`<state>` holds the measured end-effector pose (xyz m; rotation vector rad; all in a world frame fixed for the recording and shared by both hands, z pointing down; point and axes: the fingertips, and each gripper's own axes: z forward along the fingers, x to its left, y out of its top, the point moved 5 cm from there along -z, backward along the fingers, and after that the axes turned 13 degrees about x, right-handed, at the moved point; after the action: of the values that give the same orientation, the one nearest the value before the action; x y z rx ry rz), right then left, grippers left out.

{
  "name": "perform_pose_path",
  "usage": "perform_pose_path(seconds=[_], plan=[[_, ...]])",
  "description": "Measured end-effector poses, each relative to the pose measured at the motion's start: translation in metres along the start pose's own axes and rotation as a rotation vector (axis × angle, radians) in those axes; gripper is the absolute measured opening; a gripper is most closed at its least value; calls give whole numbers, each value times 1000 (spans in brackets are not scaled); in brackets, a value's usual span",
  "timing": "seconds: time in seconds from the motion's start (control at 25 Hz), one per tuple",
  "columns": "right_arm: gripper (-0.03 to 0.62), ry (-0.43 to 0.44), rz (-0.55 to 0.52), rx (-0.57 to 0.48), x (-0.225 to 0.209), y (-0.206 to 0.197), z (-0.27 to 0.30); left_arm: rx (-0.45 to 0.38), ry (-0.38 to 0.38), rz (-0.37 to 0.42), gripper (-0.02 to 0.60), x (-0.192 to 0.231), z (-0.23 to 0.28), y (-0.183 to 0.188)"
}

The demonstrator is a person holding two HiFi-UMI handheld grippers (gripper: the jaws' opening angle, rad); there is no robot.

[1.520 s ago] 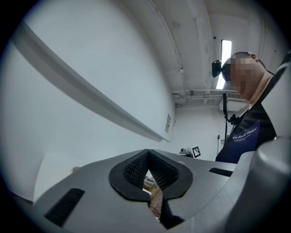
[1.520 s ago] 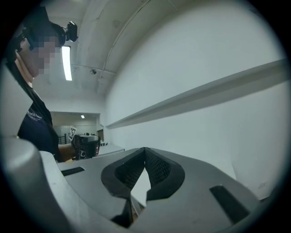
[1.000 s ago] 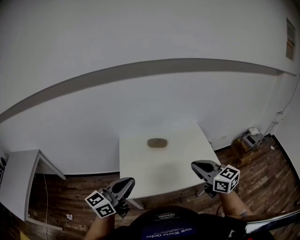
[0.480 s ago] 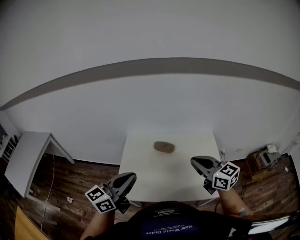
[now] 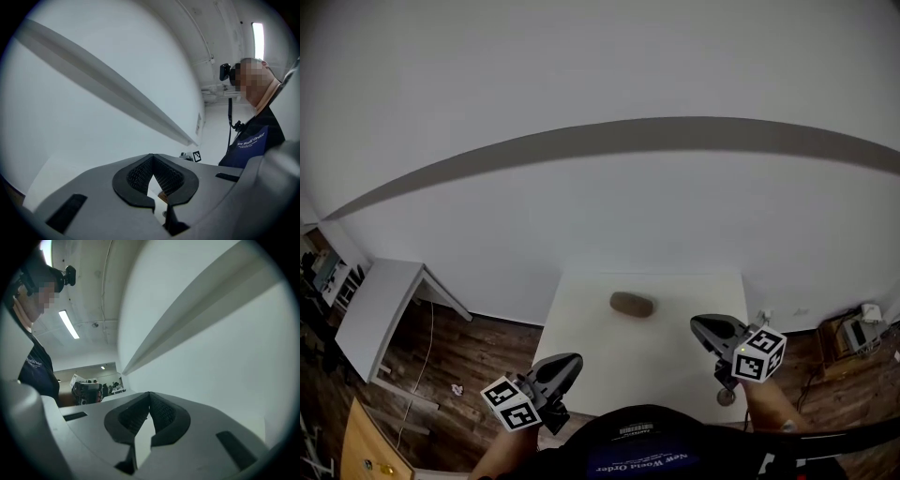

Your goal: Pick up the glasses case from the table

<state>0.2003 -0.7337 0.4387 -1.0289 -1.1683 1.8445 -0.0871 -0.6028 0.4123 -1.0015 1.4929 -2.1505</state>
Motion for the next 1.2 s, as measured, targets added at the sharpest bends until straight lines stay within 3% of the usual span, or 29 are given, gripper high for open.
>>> perform_pose_path(seconds=[0.28,0.48,0.72,0.96,1.2], plan=[[0,6,34,12,-33,-4,39,22,-1,-15,2,48,19,11],[0,-74,39,15,-41,13,92,41,-94,0,2,117,22,23],[0,-154,44,48,-20,40,173,69,-197,3,2,214,0,45],[0,-201,130,75,-27,39,232,118,-297,-49,2,289,13,29],[0,-198,153,107,-64,17,224,148,-254,-81,2,306,49,8]])
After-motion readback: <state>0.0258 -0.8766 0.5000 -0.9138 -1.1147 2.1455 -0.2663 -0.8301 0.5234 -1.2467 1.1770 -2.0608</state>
